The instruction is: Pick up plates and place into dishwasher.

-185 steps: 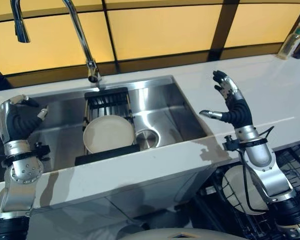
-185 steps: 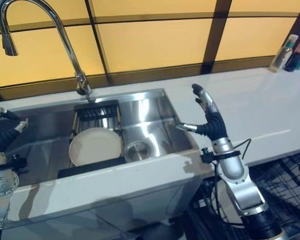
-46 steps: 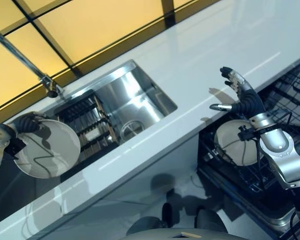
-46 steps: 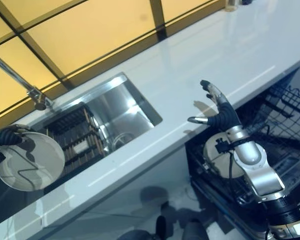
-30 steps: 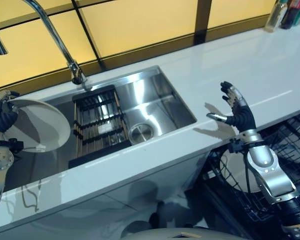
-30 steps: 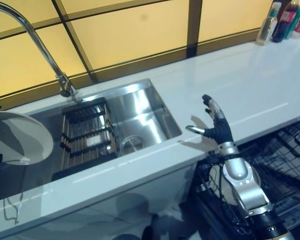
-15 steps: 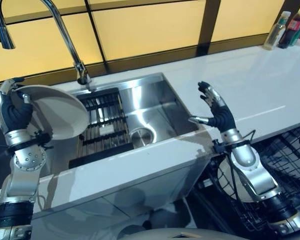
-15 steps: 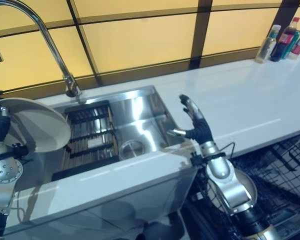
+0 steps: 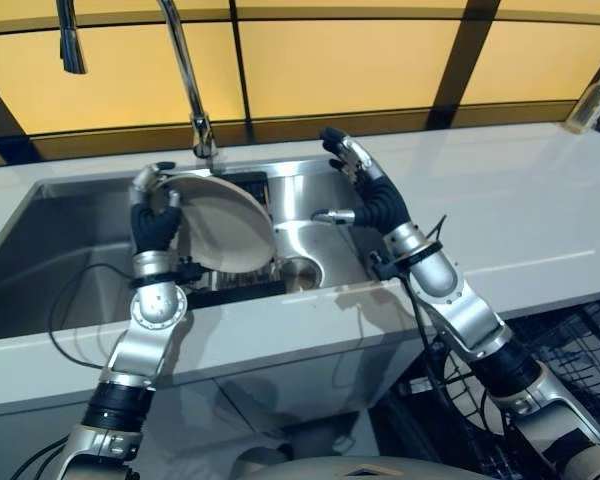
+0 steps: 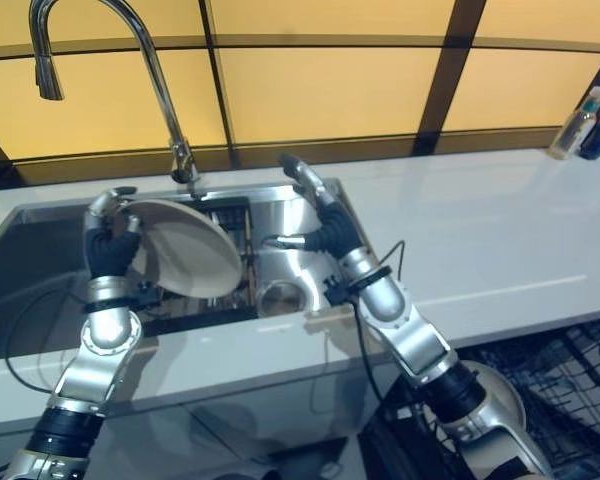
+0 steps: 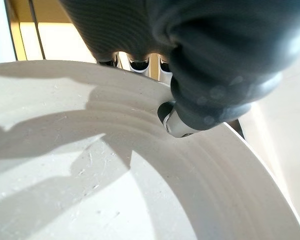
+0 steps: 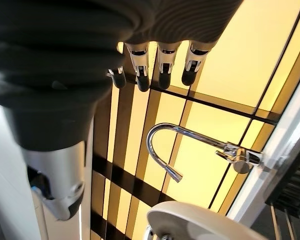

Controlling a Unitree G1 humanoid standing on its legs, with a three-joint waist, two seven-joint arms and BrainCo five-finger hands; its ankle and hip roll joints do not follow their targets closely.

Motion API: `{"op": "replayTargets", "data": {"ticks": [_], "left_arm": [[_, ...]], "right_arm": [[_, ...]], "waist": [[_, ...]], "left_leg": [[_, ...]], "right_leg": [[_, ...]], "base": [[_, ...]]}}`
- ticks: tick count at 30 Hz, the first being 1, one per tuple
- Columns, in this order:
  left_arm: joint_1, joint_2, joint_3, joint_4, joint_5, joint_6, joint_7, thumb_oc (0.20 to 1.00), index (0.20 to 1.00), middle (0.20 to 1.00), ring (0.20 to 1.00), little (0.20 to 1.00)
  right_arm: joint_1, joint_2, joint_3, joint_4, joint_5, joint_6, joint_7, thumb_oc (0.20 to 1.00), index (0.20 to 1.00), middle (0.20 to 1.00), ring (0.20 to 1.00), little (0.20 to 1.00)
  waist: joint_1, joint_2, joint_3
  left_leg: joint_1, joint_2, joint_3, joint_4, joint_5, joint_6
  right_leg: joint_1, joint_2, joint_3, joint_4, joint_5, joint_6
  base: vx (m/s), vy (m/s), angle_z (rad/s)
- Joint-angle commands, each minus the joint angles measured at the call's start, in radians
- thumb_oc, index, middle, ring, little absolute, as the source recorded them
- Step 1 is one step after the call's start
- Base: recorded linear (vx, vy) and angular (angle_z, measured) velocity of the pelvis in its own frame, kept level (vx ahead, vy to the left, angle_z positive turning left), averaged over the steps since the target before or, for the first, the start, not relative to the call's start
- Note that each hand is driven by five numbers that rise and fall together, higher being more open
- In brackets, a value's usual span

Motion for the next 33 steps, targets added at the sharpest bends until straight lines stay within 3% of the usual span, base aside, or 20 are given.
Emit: {"op": "replayTargets", "data": {"ticks": [1, 10, 12, 14, 21, 25, 27, 33], "left_arm": [[-0.113, -0.018, -0.038, -0.027, -0.039, -0.016, 0.009, 0.2, 0.2, 0.2, 0.2, 0.2], [-0.159, -0.048, -0.134, -0.032, -0.032, 0.026, 0.018, 0.2, 0.2, 0.2, 0.2, 0.2], [-0.157, -0.044, -0.136, -0.034, -0.028, 0.027, 0.019, 0.2, 0.2, 0.2, 0.2, 0.2], [-0.155, -0.038, -0.132, -0.045, -0.024, 0.039, 0.019, 0.2, 0.2, 0.2, 0.2, 0.2], [-0.161, -0.022, -0.129, -0.051, -0.009, 0.065, 0.035, 0.2, 0.2, 0.2, 0.2, 0.2], [-0.163, -0.027, -0.131, -0.037, 0.015, 0.063, 0.041, 0.2, 0.2, 0.2, 0.2, 0.2], [-0.16, -0.027, -0.126, -0.037, 0.022, 0.068, 0.043, 0.2, 0.2, 0.2, 0.2, 0.2], [-0.166, -0.016, -0.113, -0.04, 0.026, 0.086, 0.047, 0.2, 0.2, 0.2, 0.2, 0.2]], "right_arm": [[-0.069, 0.013, 0.047, -0.03, 0.058, 0.018, -0.002, 1.0, 1.0, 1.0, 1.0, 1.0], [-0.168, 0.072, 0.142, 0.006, 0.044, 0.08, 0.038, 1.0, 1.0, 1.0, 1.0, 1.0], [-0.171, 0.07, 0.158, 0.007, 0.037, 0.131, 0.051, 1.0, 1.0, 1.0, 1.0, 1.0], [-0.162, 0.063, 0.177, 0.024, 0.016, 0.23, 0.055, 1.0, 1.0, 1.0, 1.0, 1.0], [-0.156, 0.064, 0.205, 0.045, 0.109, 0.286, 0.034, 1.0, 1.0, 1.0, 1.0, 1.0], [-0.159, 0.091, 0.223, 0.067, 0.128, 0.36, 0.004, 1.0, 1.0, 1.0, 1.0, 1.0], [-0.144, 0.098, 0.227, 0.081, 0.144, 0.431, -0.035, 1.0, 1.0, 1.0, 1.0, 1.0], [-0.133, 0.092, 0.224, 0.09, 0.148, 0.444, -0.053, 1.0, 1.0, 1.0, 1.0, 1.0]], "waist": [[0.006, -0.011, -0.058], [0.024, -0.026, -0.05], [0.029, -0.029, -0.049], [0.033, -0.035, -0.047], [0.035, -0.059, -0.037], [0.037, -0.059, -0.036], [0.037, -0.06, -0.035], [0.031, -0.068, -0.027]], "left_leg": [[-0.027, -0.023, 0.013, 0.043, -0.088, 0.003], [-0.032, -0.033, 0.011, 0.072, -0.103, 0.01], [-0.031, -0.034, 0.007, 0.071, -0.103, 0.01], [-0.031, -0.035, 0.003, 0.07, -0.103, 0.011], [-0.031, -0.032, 0.002, 0.066, -0.098, 0.008], [-0.026, -0.033, 0.0, 0.063, -0.096, 0.008], [-0.022, -0.031, 0.001, 0.061, -0.096, 0.008], [-0.021, -0.028, 0.006, 0.062, -0.096, 0.007]], "right_leg": [[-0.051, -0.034, -0.008, 0.076, -0.065, 0.066], [-0.046, -0.036, -0.017, 0.082, -0.062, 0.062], [-0.044, -0.035, -0.02, 0.082, -0.063, 0.061], [-0.044, -0.035, -0.025, 0.083, -0.064, 0.061], [-0.042, -0.029, -0.03, 0.084, -0.062, 0.059], [-0.04, -0.026, -0.028, 0.087, -0.064, 0.056], [-0.038, -0.025, -0.028, 0.089, -0.066, 0.055], [-0.038, -0.02, -0.024, 0.094, -0.067, 0.054]], "base": [[0.0, 0.0, 0.0], [0.0, 0.0, 0.01], [0.02, 0.002, 0.05], [0.01, -0.01, 0.08], [0.0, -0.028, 0.08], [0.01, 0.001, 0.0], [0.0, 0.0, 0.0], [0.0, 0.0, 0.0]]}}
